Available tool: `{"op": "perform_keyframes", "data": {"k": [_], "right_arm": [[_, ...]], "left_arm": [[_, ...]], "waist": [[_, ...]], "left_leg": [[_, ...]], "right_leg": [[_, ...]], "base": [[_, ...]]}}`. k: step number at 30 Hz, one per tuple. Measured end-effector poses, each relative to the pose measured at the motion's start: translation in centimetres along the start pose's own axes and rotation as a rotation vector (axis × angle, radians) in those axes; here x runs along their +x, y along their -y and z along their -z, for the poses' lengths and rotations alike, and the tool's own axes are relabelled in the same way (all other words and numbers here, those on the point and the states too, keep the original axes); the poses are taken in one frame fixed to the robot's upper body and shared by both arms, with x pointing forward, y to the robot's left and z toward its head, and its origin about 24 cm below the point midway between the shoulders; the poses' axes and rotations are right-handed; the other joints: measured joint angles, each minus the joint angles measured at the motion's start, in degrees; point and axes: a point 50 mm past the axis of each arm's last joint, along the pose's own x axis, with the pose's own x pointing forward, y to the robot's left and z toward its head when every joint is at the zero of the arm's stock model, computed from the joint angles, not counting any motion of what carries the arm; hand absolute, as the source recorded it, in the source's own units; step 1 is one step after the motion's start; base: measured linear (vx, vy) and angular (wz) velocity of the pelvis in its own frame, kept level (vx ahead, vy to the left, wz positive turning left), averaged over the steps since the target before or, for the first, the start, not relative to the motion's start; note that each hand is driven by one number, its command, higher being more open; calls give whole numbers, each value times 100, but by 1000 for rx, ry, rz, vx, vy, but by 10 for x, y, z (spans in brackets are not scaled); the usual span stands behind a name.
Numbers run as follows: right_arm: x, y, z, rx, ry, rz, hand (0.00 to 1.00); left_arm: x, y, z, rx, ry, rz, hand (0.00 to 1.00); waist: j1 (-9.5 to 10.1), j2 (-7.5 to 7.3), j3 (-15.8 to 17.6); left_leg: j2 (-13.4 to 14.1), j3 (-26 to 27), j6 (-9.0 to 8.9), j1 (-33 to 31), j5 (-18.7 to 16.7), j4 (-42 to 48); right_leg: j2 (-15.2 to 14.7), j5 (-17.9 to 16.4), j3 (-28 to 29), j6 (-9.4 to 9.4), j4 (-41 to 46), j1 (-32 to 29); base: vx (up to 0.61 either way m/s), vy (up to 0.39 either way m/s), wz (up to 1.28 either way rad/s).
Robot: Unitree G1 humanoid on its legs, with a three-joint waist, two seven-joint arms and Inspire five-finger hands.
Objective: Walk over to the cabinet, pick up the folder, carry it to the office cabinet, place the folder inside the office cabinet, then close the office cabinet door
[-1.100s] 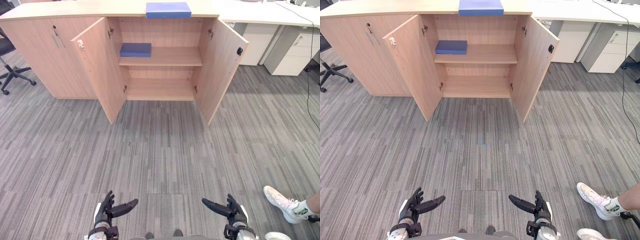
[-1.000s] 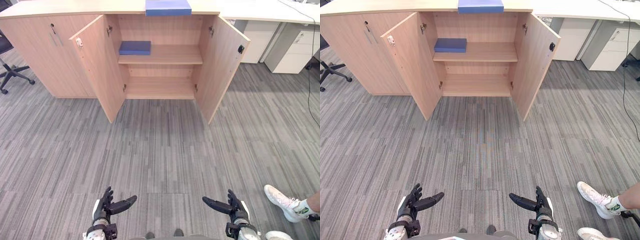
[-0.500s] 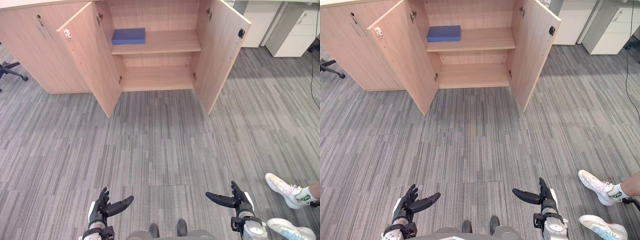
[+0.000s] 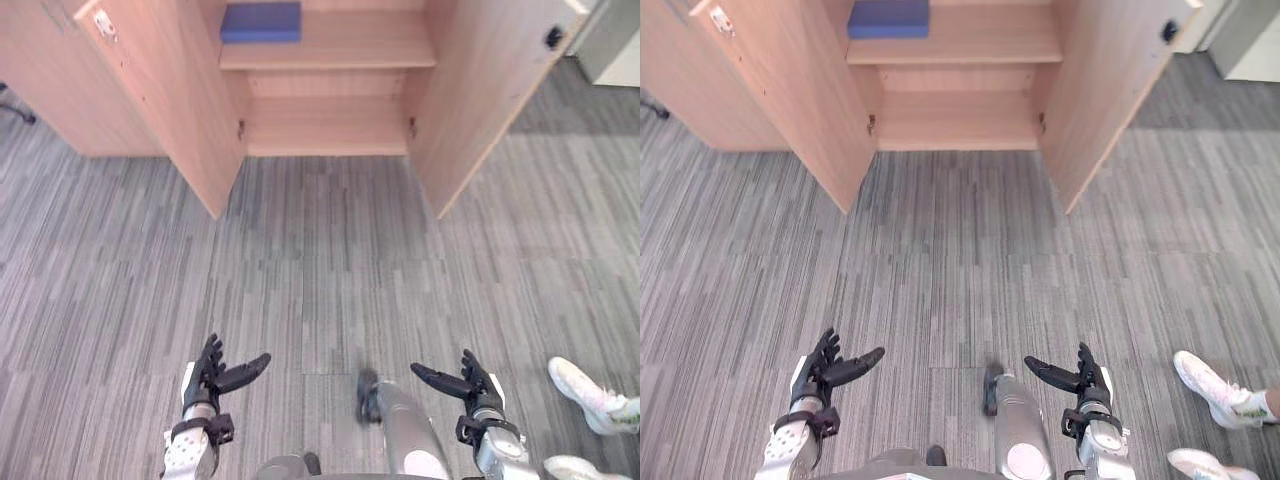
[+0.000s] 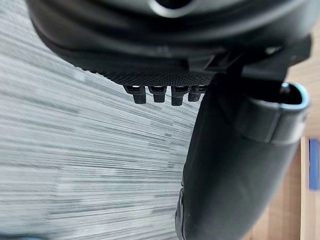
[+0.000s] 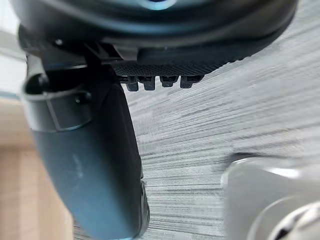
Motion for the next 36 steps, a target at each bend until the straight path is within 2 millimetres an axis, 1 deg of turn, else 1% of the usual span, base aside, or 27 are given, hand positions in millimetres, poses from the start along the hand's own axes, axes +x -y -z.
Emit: {"op": "perform_keyframes", "data": {"k": [1,2,3,5,6,8,9,12,13,14,15,16,19,20,21,22,23,24,26,28,29,30,31,32,34,35,36], "right_arm": [[4,-3,-8,6,20,-5,100],[5,-5,-11,14,34,-5,100],[6,-5,-17,14,56,-8,100],[6,-10,-17,5,56,-26,100],[6,-15,-15,12,52,-37,100],[6,-26,-19,32,77,-58,100],[6,-29,-24,31,99,-70,100],[11,-32,-33,31,125,-75,100],[13,-31,-35,42,120,-62,100],[14,-29,-33,45,111,-55,100],[14,-29,-28,41,85,-50,100],[14,-30,-24,43,72,-52,100],[10,-26,-14,39,38,-45,100],[9,-27,-11,41,26,-47,100],[8,-28,-7,41,13,-51,100],[7,-30,-5,43,6,-56,100],[7,-35,-3,32,-7,-73,100],[7,-40,-3,15,-7,-94,100],[7,-48,-5,0,2,-131,100],[7,-50,-5,-6,1,-144,100],[7,-50,-5,-7,2,-144,100],[5,-48,-1,-8,-10,-139,100],[2,-39,8,-20,-36,-116,100],[4,-34,7,-34,-44,-106,100],[3,-28,9,-19,-54,-82,100],[1,-26,12,-16,-57,-75,100],[-2,-25,15,-15,-63,-73,100]], "left_arm": [[1,1,3,-2,-17,-1,100],[2,2,4,0,-22,8,100],[1,8,8,-4,-37,24,100],[-1,10,12,-7,-52,34,100],[-2,9,12,-7,-50,37,100],[-1,10,10,-8,-42,40,100],[-1,11,9,-7,-36,51,100],[-1,11,8,-4,-36,54,100],[-1,11,11,-6,-49,51,100],[-1,10,11,-5,-51,50,100],[-2,9,12,-4,-56,41,100],[2,9,8,-5,-42,37,100],[5,12,3,-5,-25,47,100],[5,11,3,-2,-28,46,100],[5,9,3,7,-28,45,100],[5,8,3,15,-28,43,100],[5,4,2,31,-28,32,100],[5,1,2,44,-25,26,100],[7,-4,-3,65,-13,17,100],[8,-4,-5,68,-7,18,100],[9,-5,-5,69,-7,16,100],[7,-6,-4,72,-10,16,100],[5,-4,3,63,-34,17,100],[5,1,7,47,-55,19,100],[4,8,11,42,-65,41,100],[4,11,12,34,-68,48,100],[1,14,14,23,-72,56,100]], "waist": [[-30,104,14],[-66,60,10],[-75,24,32],[-39,-57,124],[45,-68,150],[249,-242,240],[330,-318,278],[522,-416,316],[594,-404,310],[627,-398,306],[703,-449,267],[646,-588,174],[531,-617,158],[483,-653,155],[398,-653,159],[380,-651,160],[352,-643,157],[322,-635,149],[267,-602,167],[237,-572,185],[196,-583,177],[149,-643,135],[116,-627,102],[172,-435,75],[123,-429,6],[115,-394,24],[141,-373,24]], "left_leg": [[158,-7,-244,-23,110,236],[129,2,-439,-73,272,403],[140,67,-485,-314,766,1288],[344,170,-562,-861,1530,3022],[635,287,-410,-1456,1223,4426],[885,673,-195,-2375,708,5273],[857,877,-9,-2875,555,4938],[567,896,19,-3606,570,3213],[321,682,-84,-3676,1112,1449],[267,622,-44,-3672,1628,1038],[143,596,237,-3542,2342,986],[-39,627,403,-3598,2115,1152],[-206,703,580,-3390,1465,1637],[-339,731,658,-3029,1227,1635],[-428,714,718,-2606,1006,1562],[-451,711,728,-2381,910,1507],[-464,714,747,-1893,825,1282],[-454,702,744,-1561,822,1039],[-350,620,695,-997,795,589],[-169,600,692,-774,793,507],[-78,542,602,-639,745,501],[-75,446,357,-521,614,518],[-21,339,-57,-311,307,566],[166,319,-75,-303,260,614],[272,302,-225,-493,380,1341],[419,333,-344,-709,482,2072],[711,450,-338,-1093,743,3237]], "right_leg": [[2,-357,-133,-65,475,-53],[-45,-556,-136,-55,594,-28],[-71,-845,-156,-67,624,292],[36,-1028,-147,-54,145,1037],[228,-1038,-123,-71,-302,1628],[338,-1053,-6,-95,-945,2463],[336,-1054,98,-94,-1291,2825],[269,-1108,435,2,-1728,3235],[208,-1207,625,166,-1895,3490],[184,-1282,716,256,-1968,3615],[108,-1385,913,386,-2003,3804],[-167,-1440,940,434,-1806,3705],[-405,-1555,1121,646,-339,3354],[-577,-1386,1199,1023,931,3019],[-687,-1041,1345,1561,2335,2548],[-715,-1089,1362,1485,2994,2304],[-742,-1330,1281,1091,3777,1898],[-736,-1453,1106,887,3936,1626],[-601,-1688,774,617,3424,1059],[-368,-1741,625,561,1972,763],[-244,-1433,597,566,689,713],[-184,-815,665,499,-332,810],[-171,185,716,275,-532,885],[-39,122,658,245,-285,822],[-111,-569,536,170,241,838],[-90,-740,437,137,240,1056],[-7,-870,336,74,55,1492]], "base": [[637,-181,25],[622,-203,18],[517,-180,22],[649,-220,8],[602,-179,-15],[630,-126,-29],[605,-84,-31],[498,52,-64],[534,154,-71],[688,239,-91],[608,246,-47],[614,253,-23],[557,238,8],[572,212,8],[564,184,8],[538,123,1],[496,57,-5],[473,34,-2],[450,-48,14],[538,-160,29],[465,-186,47],[498,-233,68],[416,-194,39],[493,-213,38],[493,-224,34],[502,-280,45],[456,-261,35]]}}
